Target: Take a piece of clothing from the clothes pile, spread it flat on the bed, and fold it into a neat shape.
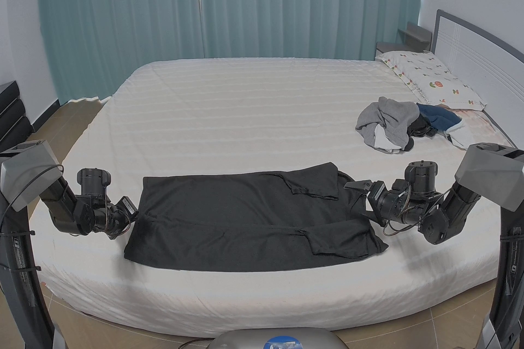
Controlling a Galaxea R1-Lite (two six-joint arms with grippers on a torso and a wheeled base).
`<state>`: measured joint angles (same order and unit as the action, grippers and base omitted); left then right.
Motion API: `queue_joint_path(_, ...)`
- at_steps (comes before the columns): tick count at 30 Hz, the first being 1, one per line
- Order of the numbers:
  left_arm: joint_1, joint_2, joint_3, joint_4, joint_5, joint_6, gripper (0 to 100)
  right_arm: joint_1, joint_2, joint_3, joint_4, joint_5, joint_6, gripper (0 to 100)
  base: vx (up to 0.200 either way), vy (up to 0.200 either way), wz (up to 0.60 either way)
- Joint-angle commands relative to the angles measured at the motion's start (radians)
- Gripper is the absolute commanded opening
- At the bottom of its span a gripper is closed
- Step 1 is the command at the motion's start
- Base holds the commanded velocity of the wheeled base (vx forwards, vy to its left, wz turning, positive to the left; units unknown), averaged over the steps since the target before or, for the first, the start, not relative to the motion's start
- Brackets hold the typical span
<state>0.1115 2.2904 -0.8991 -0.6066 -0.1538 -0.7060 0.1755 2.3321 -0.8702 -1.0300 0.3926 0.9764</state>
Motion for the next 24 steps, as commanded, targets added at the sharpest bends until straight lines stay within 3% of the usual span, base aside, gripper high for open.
queue_joint_path(1,-0.003,-0.002,-0.003,-0.001,0.0,-0.001,0,0.002,0.003,0.0,0.001,0.0,-0.001,100,0.0,0.0,0.0)
queue_joint_path(5,-0.004,0.0,0.0,0.001,0.0,-0.001,0,0.002,0.004,0.0,0.001,0.0,-0.001,100,0.0,0.0,0.0)
queue_joint_path(17,-0.003,0.006,-0.001,-0.001,0.0,-0.001,0,0.002,0.004,0.002,0.001,-0.001,-0.001,100,0.0,0.2,0.0)
queue_joint_path(24,-0.003,0.003,0.005,-0.002,0.0,-0.003,0,0.005,0.018,-0.015,0.007,-0.021,-0.001,100,0.0,0.0,0.0)
